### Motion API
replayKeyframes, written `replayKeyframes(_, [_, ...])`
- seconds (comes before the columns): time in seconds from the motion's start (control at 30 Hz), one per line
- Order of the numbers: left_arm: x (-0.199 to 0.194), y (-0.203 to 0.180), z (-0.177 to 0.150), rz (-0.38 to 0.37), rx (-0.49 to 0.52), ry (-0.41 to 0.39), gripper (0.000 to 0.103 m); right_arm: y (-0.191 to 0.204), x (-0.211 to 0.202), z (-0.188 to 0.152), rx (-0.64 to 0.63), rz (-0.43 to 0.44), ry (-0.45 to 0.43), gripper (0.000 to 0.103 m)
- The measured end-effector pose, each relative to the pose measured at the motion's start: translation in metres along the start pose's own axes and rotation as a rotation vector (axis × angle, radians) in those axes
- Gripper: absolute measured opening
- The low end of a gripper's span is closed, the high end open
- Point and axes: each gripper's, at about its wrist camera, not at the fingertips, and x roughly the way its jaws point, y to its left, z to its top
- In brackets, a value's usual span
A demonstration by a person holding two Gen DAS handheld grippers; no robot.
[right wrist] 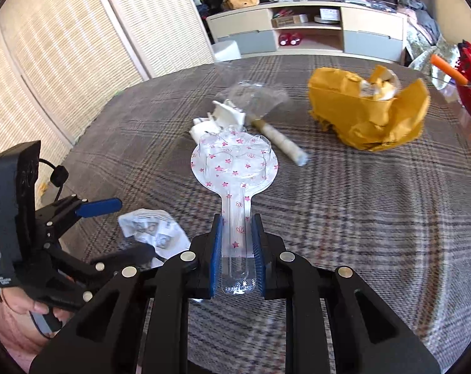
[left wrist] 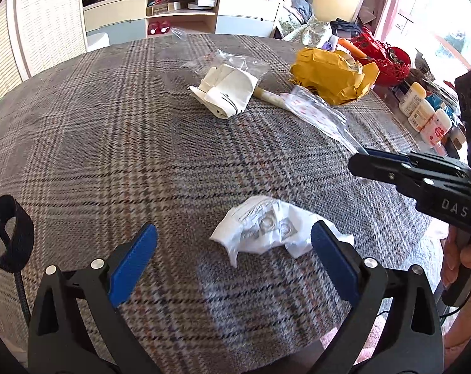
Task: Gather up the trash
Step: 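Grasp the pink star-print wrapper with right tool while left tool grasps white crumpled paper, then lower the wrapper and paper into the black bin and open both tools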
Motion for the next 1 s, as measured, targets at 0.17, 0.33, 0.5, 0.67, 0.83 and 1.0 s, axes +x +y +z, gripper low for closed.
replayKeyframes(0.17, [0.012, -0.004, 0.004, -0.002, 0.001, 0.013, 0.068, -0.015, -0.004, -0.008, 0.029, 0.006, 0.001, 0.020])
replayKeyframes(0.33, [0.012, -0.011, 0.005, 0.012, 0.017, 0.020, 0.028, -0.021, -0.003, -0.016, 0.055, 0.019, 0.004, 0.020])
replayKeyframes(0.5, [0.003, -0.022, -0.004, 0.023, 0.064, 0.006, 0.016, -0.017, -0.010, -0.023, 0.061, 0.021, -0.003, 0.020])
replayKeyframes(0.67, [-0.020, -0.032, -0.016, 0.024, 0.088, -0.033, 0.013, -0.002, -0.025, -0.034, 0.039, 0.016, -0.011, 0.020])
replayKeyframes(0.83, [-0.051, -0.040, -0.033, 0.037, 0.094, -0.074, 0.012, 0.019, -0.042, -0.051, 0.017, 0.002, -0.024, 0.020])
replayKeyframes(1.0, [-0.077, -0.043, -0.061, 0.047, 0.078, -0.085, 0.012, 0.038, -0.065, -0.074, 0.007, -0.007, -0.042, 0.020])
